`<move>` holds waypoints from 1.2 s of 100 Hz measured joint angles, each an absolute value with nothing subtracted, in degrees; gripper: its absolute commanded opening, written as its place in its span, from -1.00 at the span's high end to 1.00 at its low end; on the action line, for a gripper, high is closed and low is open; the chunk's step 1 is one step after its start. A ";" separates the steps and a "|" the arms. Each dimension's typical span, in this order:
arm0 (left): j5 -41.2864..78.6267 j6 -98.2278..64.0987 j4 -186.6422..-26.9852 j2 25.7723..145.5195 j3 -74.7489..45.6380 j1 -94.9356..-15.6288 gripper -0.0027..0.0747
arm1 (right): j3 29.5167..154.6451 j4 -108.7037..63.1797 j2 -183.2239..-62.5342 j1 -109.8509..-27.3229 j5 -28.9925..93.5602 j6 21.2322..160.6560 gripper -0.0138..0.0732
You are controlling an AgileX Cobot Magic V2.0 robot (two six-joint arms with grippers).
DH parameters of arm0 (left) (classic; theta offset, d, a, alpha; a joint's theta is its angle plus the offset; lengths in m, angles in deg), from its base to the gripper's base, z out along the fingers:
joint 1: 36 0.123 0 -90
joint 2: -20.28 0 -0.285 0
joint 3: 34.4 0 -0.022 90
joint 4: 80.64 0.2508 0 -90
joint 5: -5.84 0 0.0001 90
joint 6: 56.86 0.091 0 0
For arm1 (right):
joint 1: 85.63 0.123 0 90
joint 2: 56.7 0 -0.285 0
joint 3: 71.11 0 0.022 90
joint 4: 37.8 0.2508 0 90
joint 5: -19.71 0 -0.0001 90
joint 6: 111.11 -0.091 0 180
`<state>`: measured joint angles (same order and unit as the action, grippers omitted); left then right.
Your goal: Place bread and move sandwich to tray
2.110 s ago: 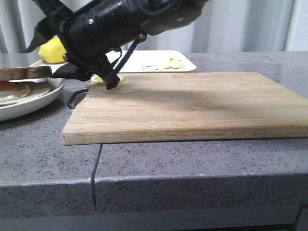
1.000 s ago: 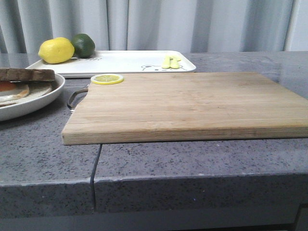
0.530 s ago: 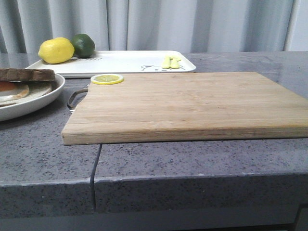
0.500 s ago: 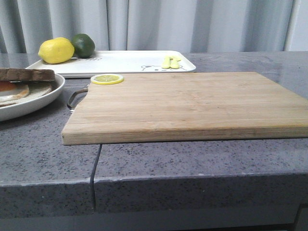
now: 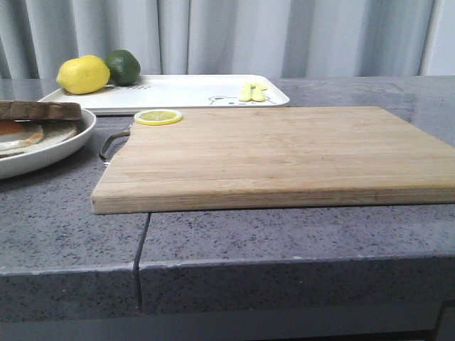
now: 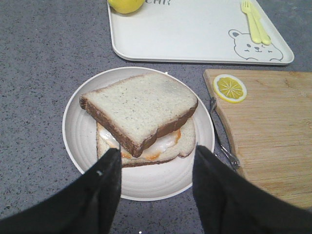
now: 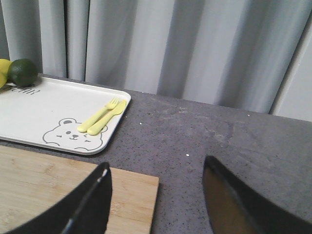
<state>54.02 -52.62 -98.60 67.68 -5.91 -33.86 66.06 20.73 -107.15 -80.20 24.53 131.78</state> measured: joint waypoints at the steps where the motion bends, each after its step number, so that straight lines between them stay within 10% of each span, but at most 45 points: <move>1: 54.02 -52.62 -98.60 67.68 -5.91 -33.86 0.12 | 66.06 20.73 -107.15 -80.20 24.53 131.78 -0.30; 120: 49.79 -56.30 -95.86 84.44 -5.91 -24.92 0.12 | 66.02 21.50 -107.15 -80.20 24.42 131.82 -0.29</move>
<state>49.79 -56.30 -95.86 84.44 -5.91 -24.92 66.02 21.50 -107.15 -80.20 24.42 131.82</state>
